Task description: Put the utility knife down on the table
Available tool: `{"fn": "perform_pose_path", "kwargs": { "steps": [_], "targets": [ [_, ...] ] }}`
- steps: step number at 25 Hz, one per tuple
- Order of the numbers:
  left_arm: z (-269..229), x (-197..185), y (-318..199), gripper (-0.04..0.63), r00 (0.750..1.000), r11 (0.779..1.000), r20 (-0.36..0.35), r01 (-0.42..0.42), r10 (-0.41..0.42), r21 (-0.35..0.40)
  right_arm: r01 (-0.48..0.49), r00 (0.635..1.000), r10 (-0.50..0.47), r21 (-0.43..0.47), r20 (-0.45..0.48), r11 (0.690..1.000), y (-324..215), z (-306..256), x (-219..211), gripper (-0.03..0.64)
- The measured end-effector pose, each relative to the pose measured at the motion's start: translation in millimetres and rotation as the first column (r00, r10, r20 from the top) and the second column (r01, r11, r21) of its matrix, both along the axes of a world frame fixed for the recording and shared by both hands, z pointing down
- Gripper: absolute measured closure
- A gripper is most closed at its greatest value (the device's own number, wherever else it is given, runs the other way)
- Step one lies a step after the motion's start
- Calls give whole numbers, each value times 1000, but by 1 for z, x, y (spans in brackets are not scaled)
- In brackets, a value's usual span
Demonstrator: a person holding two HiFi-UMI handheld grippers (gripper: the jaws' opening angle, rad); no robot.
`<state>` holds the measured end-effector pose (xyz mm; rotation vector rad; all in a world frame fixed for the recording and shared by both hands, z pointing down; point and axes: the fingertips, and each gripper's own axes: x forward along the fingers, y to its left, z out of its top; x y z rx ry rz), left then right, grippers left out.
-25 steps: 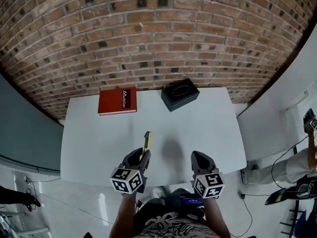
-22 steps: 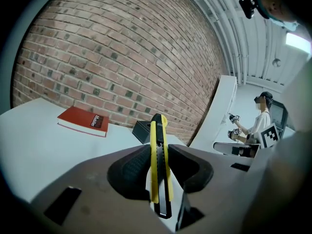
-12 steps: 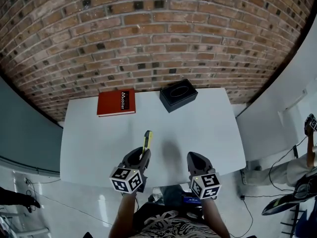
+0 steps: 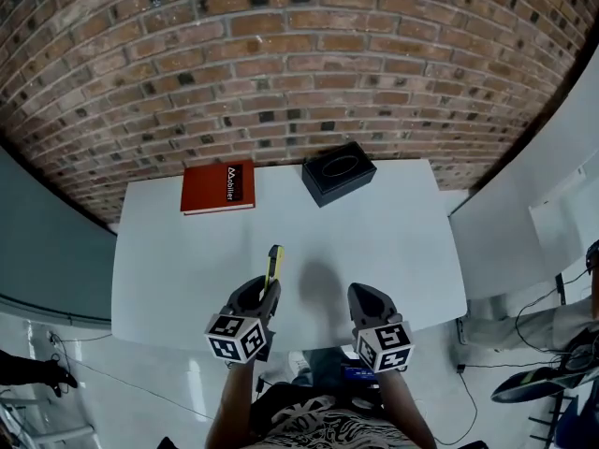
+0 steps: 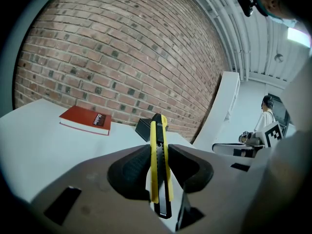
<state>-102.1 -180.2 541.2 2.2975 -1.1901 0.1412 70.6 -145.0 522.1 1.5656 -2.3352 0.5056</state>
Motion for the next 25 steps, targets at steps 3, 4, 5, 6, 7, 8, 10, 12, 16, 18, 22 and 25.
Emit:
{"fn": "perform_pose_path", "kwargs": {
  "steps": [3,4,5,6,7,8,10,12,16,18,22,25],
  "targets": [
    [9,1,0,479,1000,1000,4,-3,3,-20,3,1000,-3,-18,-1,1000,-2,8,-1,617],
    [12,2,0,479,1000,1000,5,-6,6,-28,1,1000,-1,-26,-1,1000,-3,11,1,617],
    [16,2,-1,479,1000,999,6,-7,7,-37,-1,1000,1,-34,-1,999,-3,13,2,617],
    [19,3,-1,479,1000,999,6,-8,8,-46,-3,1000,3,-42,-2,999,-4,16,3,617],
    [23,4,-1,479,1000,998,8,-9,10,-54,-4,1000,3,-50,-3,999,-5,19,3,617],
    [27,4,-1,479,1000,998,11,-11,12,-63,-4,1000,4,-58,-5,998,-6,22,4,617],
    [36,6,-1,479,1000,996,19,-17,19,-83,-6,1000,5,-74,-10,997,-7,29,6,616],
    [46,9,0,479,999,994,25,-25,27,-105,-7,1000,5,-92,-14,996,-8,35,7,617],
    [66,15,3,479,998,989,49,-43,50,-140,0,1000,-1,-125,-14,992,-10,49,8,616],
    [75,16,3,479,997,987,59,-48,58,-156,4,1000,-6,-135,-17,991,-12,54,7,617],
    [96,18,4,479,985,981,142,-74,101,-179,14,1000,-18,-158,-21,987,-12,62,4,617],
    [114,22,4,479,964,976,226,-100,143,-192,16,1000,-19,-172,-20,985,-13,68,8,617]
  ]
}}
